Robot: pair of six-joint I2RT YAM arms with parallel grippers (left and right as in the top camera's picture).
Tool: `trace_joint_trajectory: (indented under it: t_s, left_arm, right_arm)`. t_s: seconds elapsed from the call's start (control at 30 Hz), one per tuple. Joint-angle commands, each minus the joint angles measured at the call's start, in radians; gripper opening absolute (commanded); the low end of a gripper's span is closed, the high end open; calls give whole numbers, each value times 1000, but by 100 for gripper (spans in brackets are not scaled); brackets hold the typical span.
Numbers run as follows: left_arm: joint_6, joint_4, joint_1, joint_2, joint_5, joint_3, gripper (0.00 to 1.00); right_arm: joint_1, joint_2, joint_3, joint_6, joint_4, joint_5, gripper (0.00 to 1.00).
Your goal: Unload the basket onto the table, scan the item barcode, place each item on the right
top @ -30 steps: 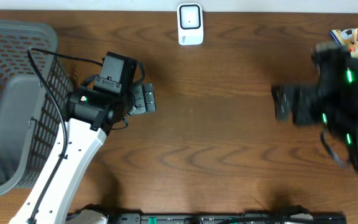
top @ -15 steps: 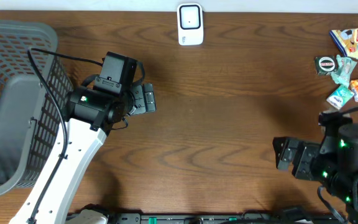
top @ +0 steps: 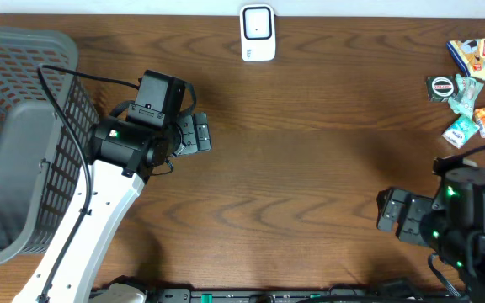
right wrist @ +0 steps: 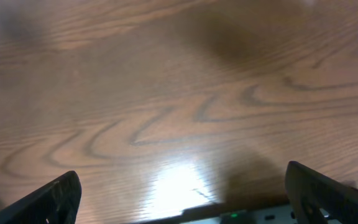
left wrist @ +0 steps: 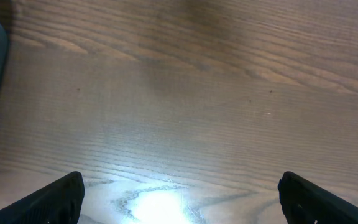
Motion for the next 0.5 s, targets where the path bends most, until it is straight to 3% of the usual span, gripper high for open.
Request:
trace_joint_trajectory:
  t_s: [0.0,0.27,0.47]
  left_arm:
    - [6,-1,-4,-2,5,15,98]
    - [6,-1,-4,-2,5,15,98]
    - [6,-1,-4,-2,5,15,98]
  right_arm:
    - [-3,-10,-86,-7,64,57,99]
    - [-79,-162,-423,-231,440,-10,99]
    - [-132,-381,-694,-278,688,-37,99]
